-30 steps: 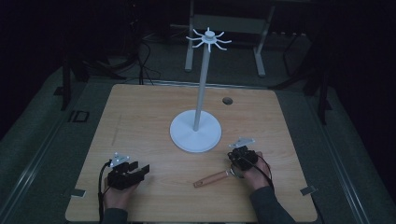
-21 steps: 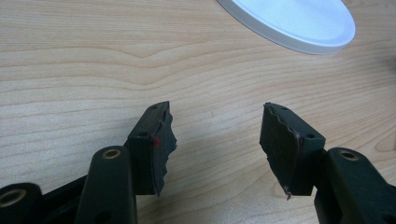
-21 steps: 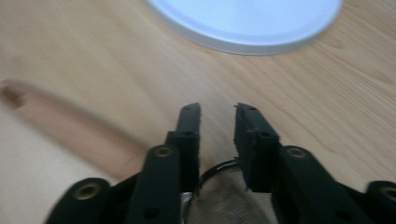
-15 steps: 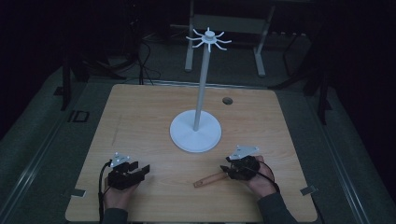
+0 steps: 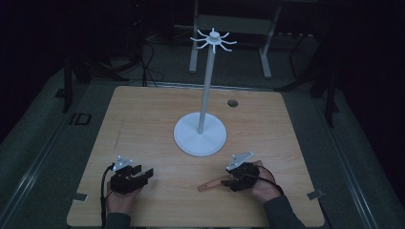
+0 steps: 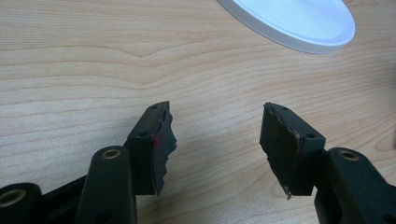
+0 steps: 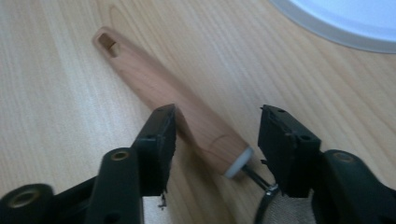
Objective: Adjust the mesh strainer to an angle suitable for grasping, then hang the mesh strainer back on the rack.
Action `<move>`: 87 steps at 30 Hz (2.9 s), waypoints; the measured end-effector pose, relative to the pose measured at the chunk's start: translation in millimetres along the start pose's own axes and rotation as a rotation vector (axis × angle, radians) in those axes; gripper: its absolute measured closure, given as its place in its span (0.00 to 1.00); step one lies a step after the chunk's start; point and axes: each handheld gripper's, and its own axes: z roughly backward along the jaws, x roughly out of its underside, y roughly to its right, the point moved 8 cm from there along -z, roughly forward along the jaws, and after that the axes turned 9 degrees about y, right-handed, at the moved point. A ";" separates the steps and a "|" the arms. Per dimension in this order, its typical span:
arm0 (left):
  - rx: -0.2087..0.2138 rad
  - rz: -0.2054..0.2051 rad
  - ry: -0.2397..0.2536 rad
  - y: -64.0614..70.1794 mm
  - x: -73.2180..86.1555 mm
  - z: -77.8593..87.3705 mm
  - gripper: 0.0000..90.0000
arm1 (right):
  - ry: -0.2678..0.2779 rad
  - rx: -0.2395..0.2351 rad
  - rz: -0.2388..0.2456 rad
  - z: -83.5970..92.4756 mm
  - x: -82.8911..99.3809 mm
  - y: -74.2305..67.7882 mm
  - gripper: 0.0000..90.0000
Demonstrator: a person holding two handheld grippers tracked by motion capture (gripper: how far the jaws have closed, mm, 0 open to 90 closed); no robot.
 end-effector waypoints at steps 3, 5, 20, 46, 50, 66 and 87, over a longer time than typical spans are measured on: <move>0.001 0.000 0.000 0.1 0.0 0.0 0.48 | -0.019 -0.001 0.007 -0.6 -1.7 -0.6 0.61; 0.001 0.001 0.001 0.2 -0.1 0.1 0.48 | -0.030 0.009 0.014 -0.5 -3.7 0.1 0.67; 0.002 0.002 0.002 0.2 -0.1 -0.1 0.48 | -0.224 -0.019 0.135 -5.9 -11.3 1.8 0.72; 0.003 0.001 -0.001 0.6 0.1 -1.0 0.48 | -0.282 -0.122 0.104 -18.3 -10.1 2.2 0.77; 0.003 -0.001 -0.001 1.0 0.2 -1.0 0.48 | -0.267 -0.111 0.102 -18.2 -9.8 0.9 0.77; 0.001 0.002 0.003 0.1 -0.3 -0.4 0.48 | -0.124 -0.092 0.058 -15.6 -22.4 -0.3 0.77; 0.004 0.000 0.002 0.8 -0.3 -0.1 0.48 | 0.113 0.086 -0.052 -0.9 -39.8 19.8 0.78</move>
